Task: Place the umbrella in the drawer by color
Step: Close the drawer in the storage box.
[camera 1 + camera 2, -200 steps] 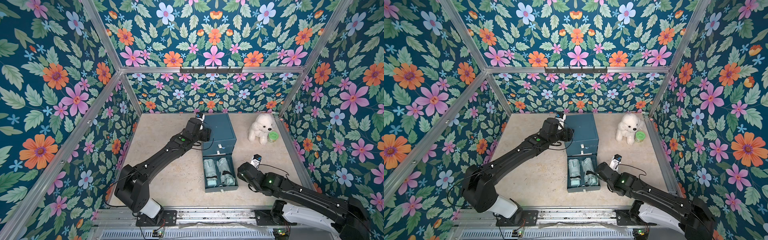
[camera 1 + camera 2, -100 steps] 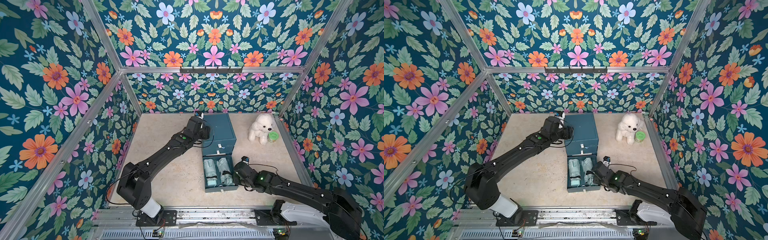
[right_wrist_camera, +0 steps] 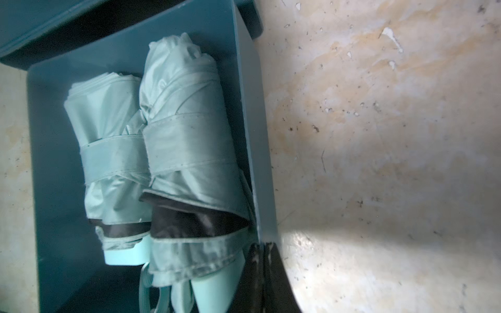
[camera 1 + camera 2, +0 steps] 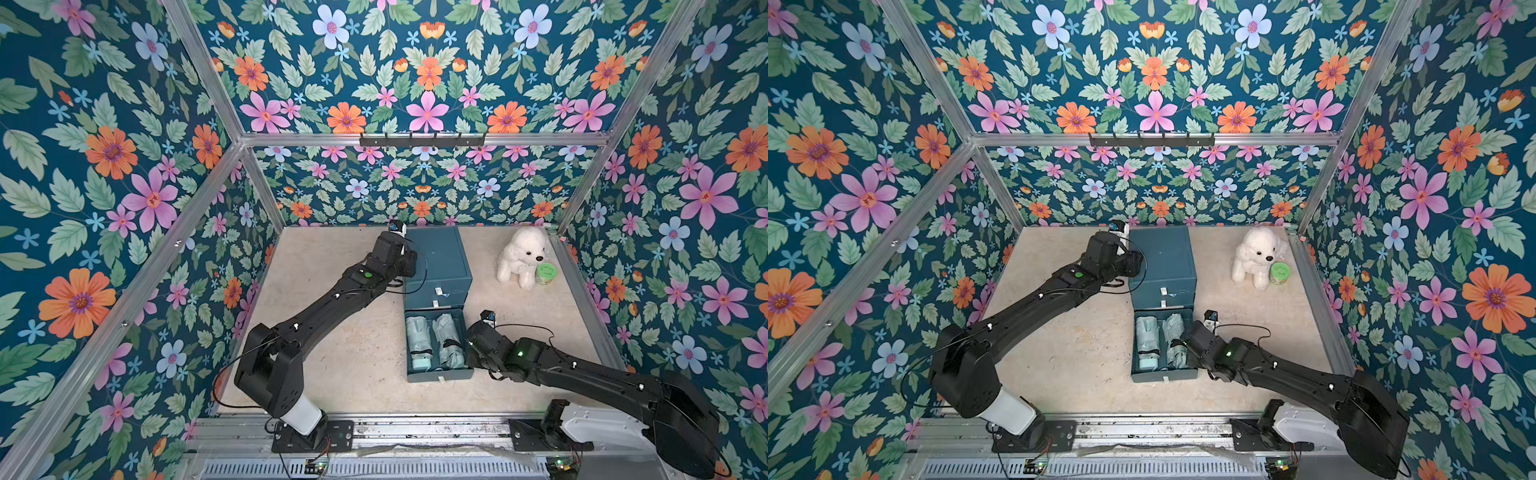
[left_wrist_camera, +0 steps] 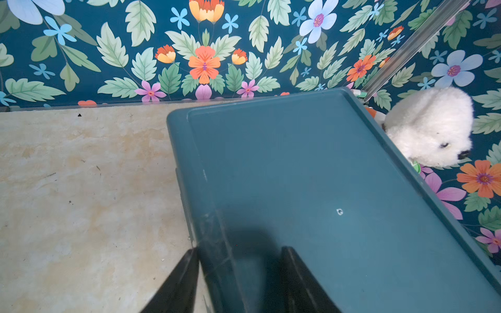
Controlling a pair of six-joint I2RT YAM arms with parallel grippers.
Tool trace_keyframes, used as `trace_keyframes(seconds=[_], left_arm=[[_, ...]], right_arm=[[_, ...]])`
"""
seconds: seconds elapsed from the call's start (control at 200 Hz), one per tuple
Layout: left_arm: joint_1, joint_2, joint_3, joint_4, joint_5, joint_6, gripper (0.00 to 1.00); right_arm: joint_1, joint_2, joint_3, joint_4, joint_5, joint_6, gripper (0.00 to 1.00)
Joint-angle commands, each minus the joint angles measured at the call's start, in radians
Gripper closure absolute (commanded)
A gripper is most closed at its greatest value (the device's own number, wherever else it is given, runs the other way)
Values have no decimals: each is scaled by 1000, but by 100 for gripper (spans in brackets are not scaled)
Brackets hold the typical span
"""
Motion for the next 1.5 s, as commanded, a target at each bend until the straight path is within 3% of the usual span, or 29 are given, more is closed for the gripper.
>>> trace_keyframes(seconds=[0.0,0.525,0.74,0.94,1.215,1.495], left_arm=[[0,22,-16,-231,17,66,49],[-1,26,-22,-235,31,93,53],[-1,28,-21,-234,40,98,54],[-1,29,-23,-234,50,105,55],[-3,33,-25,-234,56,112,56],[-8,41,-23,-237,67,123,58]], right_arm=[[-1,21,29,22,77,-5,100],[-36,-54,-13,93,123,-2,100],[-114,-118,-94,245,-2,-3,100],[-116,-95,-127,350,-42,22,100],[-116,-141,-146,400,0,33,100],[-116,-6,-83,426,30,-46,100]])
